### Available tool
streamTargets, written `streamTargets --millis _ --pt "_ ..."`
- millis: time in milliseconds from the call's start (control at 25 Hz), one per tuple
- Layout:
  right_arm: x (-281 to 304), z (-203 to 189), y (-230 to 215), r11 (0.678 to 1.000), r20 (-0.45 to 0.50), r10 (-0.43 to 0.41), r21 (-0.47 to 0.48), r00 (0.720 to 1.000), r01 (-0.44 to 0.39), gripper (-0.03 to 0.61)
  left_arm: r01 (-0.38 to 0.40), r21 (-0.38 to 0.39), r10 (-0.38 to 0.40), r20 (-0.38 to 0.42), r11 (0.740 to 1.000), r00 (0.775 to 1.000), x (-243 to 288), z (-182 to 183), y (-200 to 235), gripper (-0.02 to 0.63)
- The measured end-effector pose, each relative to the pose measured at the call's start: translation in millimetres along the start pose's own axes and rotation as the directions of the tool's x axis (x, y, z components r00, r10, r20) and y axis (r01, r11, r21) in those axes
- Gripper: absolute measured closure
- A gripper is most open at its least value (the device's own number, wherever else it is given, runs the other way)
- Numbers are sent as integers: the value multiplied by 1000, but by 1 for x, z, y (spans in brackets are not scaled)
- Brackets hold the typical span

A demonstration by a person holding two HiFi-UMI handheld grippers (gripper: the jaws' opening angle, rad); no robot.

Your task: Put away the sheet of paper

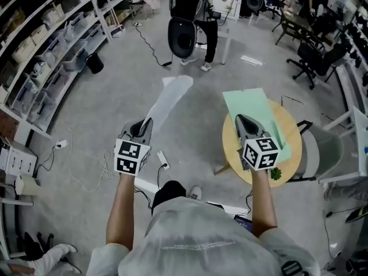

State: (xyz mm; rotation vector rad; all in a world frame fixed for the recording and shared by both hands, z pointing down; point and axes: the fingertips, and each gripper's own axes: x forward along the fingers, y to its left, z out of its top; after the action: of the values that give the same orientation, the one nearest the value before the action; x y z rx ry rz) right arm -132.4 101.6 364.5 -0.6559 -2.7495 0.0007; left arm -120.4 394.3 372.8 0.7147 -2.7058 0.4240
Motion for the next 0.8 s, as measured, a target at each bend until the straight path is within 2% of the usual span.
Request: streamTargets --millis 280,440,640,800 --pt "34 3 -32 995 -43 -97 21 994 98 550 98 -54 -97 31 994 995 79 14 37 595" --pt "44 5 -57 984 -62 -171 37 983 174 549 175 -42 -173 42 984 984 135 30 45 595" --pt "53 9 -70 955 -54 -283 74 958 287 550 280 14 -280 65 960 958 187 48 55 595" --pt "41 -5 -84 920 -67 -368 116 927 374 550 379 56 -382 59 924 922 223 55 36 595"
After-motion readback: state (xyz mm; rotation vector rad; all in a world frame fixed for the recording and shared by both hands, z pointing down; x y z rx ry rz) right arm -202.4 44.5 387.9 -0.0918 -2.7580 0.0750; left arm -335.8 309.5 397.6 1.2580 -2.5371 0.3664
